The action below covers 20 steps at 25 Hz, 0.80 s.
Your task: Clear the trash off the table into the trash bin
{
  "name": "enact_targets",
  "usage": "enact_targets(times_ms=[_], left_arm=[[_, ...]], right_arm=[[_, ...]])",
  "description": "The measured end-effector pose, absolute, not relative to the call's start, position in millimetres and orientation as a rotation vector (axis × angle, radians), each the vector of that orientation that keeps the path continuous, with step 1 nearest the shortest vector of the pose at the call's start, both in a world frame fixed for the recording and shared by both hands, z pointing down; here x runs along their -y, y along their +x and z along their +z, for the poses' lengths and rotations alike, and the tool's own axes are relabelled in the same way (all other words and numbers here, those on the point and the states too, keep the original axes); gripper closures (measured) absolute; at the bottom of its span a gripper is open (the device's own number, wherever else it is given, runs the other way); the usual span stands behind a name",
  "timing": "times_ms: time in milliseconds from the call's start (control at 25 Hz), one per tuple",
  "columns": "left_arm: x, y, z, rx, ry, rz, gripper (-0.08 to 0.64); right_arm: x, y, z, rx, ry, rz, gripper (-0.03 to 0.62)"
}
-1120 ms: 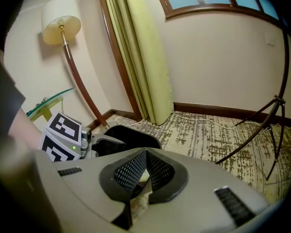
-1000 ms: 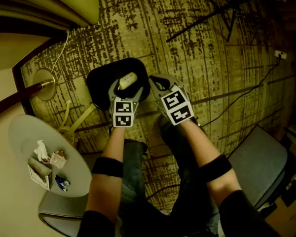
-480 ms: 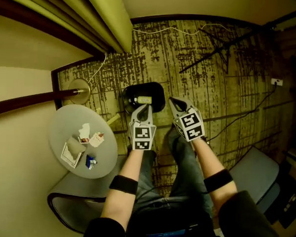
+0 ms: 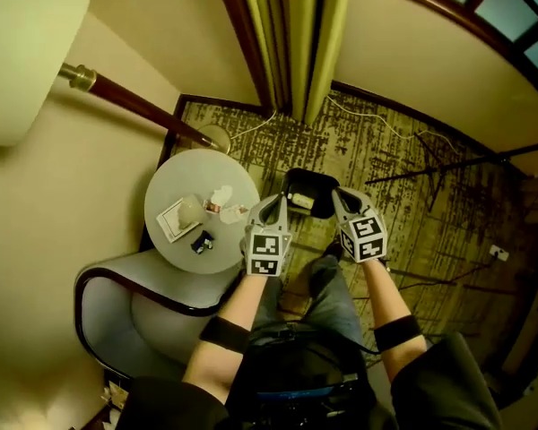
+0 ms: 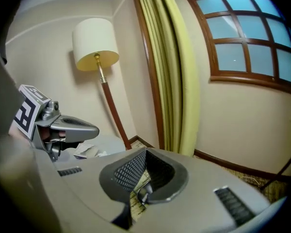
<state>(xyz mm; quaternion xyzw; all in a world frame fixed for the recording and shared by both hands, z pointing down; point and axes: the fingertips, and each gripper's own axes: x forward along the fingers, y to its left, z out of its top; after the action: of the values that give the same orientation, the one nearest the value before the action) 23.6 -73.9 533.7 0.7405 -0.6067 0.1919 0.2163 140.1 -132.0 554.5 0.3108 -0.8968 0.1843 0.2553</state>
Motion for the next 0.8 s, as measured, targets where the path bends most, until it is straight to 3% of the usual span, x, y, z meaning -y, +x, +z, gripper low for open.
enact_targets(times_ms=[480, 800], left_arm=[[-95.6, -180.0, 458.2, 2.124, 1.565, 0.409, 0.556], [-204.3, -248.4, 430.9, 2.297, 1.313, 0.314, 0.555]], right_arm=[[-14.9, -103.5, 468.3, 2.617, 0.138, 0.243, 0.591], [-104.7, -168.1, 444.2, 2.611, -0.146, 0.153, 0.591]])
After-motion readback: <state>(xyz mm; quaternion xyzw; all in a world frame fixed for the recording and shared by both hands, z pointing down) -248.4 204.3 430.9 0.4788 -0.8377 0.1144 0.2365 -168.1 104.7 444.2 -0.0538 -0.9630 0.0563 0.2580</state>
